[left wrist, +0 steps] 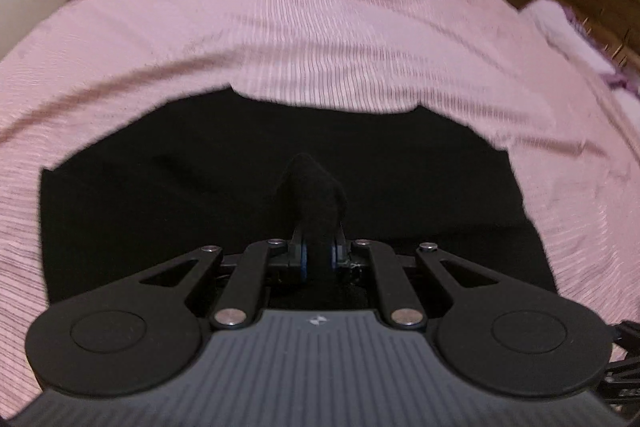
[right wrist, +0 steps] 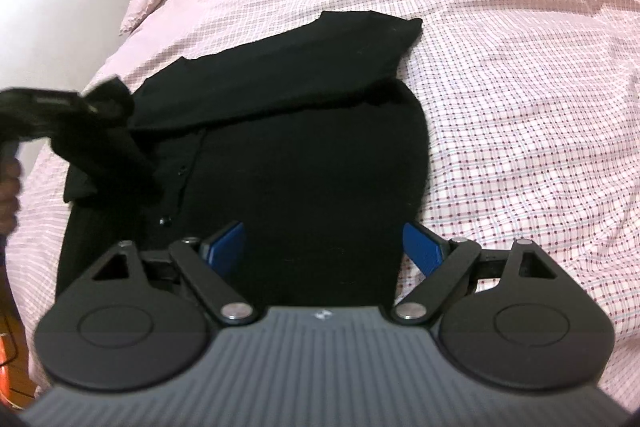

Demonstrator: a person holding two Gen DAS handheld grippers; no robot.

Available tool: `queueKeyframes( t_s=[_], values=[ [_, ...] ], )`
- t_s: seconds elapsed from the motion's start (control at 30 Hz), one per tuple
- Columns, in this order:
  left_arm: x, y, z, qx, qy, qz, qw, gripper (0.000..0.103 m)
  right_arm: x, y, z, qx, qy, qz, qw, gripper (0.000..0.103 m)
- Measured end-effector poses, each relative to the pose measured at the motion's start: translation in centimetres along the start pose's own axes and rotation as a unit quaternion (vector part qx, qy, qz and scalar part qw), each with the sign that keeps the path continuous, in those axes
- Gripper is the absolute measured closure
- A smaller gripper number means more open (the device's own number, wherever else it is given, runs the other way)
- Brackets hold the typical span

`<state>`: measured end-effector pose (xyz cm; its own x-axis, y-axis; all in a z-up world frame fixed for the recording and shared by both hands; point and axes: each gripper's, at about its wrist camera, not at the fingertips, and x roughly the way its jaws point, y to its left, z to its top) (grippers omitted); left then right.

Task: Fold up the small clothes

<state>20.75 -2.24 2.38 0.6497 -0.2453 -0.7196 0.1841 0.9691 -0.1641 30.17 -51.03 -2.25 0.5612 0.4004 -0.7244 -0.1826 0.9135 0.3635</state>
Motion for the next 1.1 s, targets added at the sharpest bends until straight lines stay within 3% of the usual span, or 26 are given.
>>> queueKeyframes(
  t_s=[0.13, 0.2, 0.33, 0.47, 0.77, 1.1],
  values=[
    [2.7, -1.3, -1.4, 0.021, 0.015, 0.034, 0.9991, 0.09, 0.4, -0.4, -0.3, 0.007, 0.004, -0.002, 1.0, 0.016],
    [3.2, -1.5, -1.9, 0.032, 0.026, 0.045, 0.9982, 0.085, 0.7, -0.7, -0.4, 0.012, 0.008, -0.003, 1.0, 0.016],
    [2.0, -1.0, -2.5, 0.039, 0.03, 0.051, 0.9975, 0.043, 0.9, -0.5, -0.5, 0.011, 0.011, -0.001, 1.0, 0.016],
    [0.0, -0.5, -2.9, 0.053, 0.023, 0.069, 0.9959, 0.03, 1.0, 0.3, -0.2, -0.002, 0.012, -0.001, 1.0, 0.016],
    [-4.3, 3.3, -4.9, 0.025, 0.022, 0.109, 0.9935, 0.022, 1.6, 2.8, 1.5, -0.046, 0.008, 0.009, 0.999, 0.016],
    [-5.9, 7.7, -7.7, -0.028, 0.05, 0.142, 0.9882, 0.021, 3.6, 7.5, 4.2, -0.102, 0.049, 0.057, 0.992, 0.016]
  ],
)
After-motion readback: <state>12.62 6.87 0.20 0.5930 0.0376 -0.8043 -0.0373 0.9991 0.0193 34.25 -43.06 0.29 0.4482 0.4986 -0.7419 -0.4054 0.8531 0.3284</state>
